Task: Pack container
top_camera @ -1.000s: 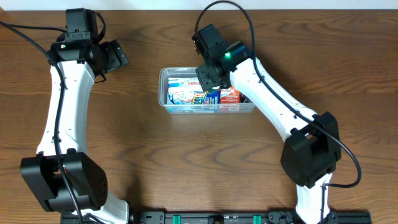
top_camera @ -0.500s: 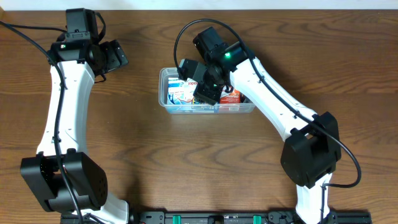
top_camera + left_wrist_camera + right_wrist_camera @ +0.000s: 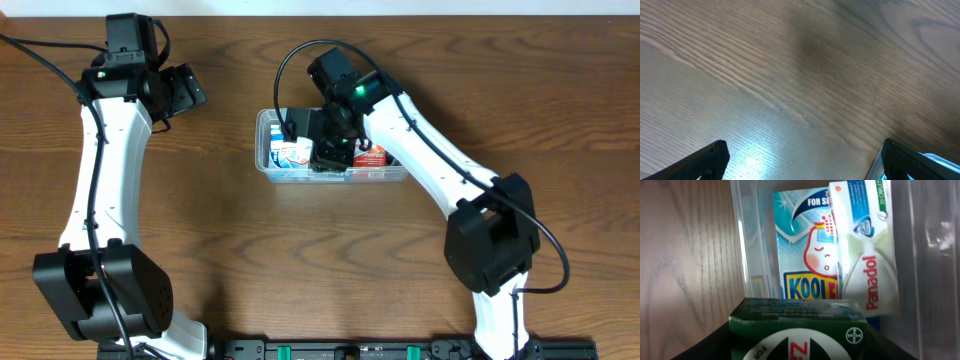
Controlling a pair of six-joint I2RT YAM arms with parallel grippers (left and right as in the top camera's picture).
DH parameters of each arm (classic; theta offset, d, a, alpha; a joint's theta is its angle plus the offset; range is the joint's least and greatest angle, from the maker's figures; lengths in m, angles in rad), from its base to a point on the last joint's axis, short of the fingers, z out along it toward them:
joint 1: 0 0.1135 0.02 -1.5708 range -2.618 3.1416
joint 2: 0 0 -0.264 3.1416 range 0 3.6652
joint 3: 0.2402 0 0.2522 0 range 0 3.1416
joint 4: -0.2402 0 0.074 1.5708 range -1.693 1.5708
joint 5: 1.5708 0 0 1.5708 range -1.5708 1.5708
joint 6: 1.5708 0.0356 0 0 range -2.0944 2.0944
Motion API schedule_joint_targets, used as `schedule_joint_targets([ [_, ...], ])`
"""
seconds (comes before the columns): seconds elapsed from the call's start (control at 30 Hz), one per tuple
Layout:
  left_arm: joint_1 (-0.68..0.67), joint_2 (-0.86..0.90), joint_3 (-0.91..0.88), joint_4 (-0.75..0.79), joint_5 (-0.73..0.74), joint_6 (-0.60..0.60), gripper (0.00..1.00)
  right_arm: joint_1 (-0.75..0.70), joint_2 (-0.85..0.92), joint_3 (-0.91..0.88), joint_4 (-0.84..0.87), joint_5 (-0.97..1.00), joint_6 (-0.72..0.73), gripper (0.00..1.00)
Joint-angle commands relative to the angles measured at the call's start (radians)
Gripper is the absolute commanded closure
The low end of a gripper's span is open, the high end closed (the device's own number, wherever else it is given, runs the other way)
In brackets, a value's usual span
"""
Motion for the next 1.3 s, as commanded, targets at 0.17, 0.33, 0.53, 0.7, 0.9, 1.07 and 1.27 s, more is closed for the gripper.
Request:
schedule_joint_targets([
  [0.17,0.003,0.005,0.004,-0.001,-0.005,-0.002,0.02,0.064,0.068,-0.007,0.051,-0.021,-0.040,0.42],
  [0.33,0.003,0.005,0.004,-0.001,-0.005,-0.002,0.02,0.067,0.085,-0.007,0.072,-0.021,-0.039,0.42],
  [0.53,0.003,0.005,0.004,-0.002,-0.005,-0.002,0.02,0.067,0.093,-0.007,0.103,-0.006,-0.039,0.42],
  [0.7,0.003,0.005,0.004,-0.001,-0.005,-0.002,0.02,0.067,0.093,-0.007,0.120,0.004,-0.040,0.40],
  [0.9,0.003,0.005,0.004,-0.002,-0.005,-0.002,0.02,0.067,0.093,-0.007,0.115,0.005,-0.076,0.41],
  [1.07,0.003,0.005,0.004,-0.002,-0.005,-0.002,0.02,0.067,0.093,-0.007,0.113,0.009,-0.104,0.39],
  [1.27,0.003,0.005,0.004,-0.001,-0.005,-0.002,0.02,0.067,0.093,-0.006,0.103,0.031,-0.106,0.37],
])
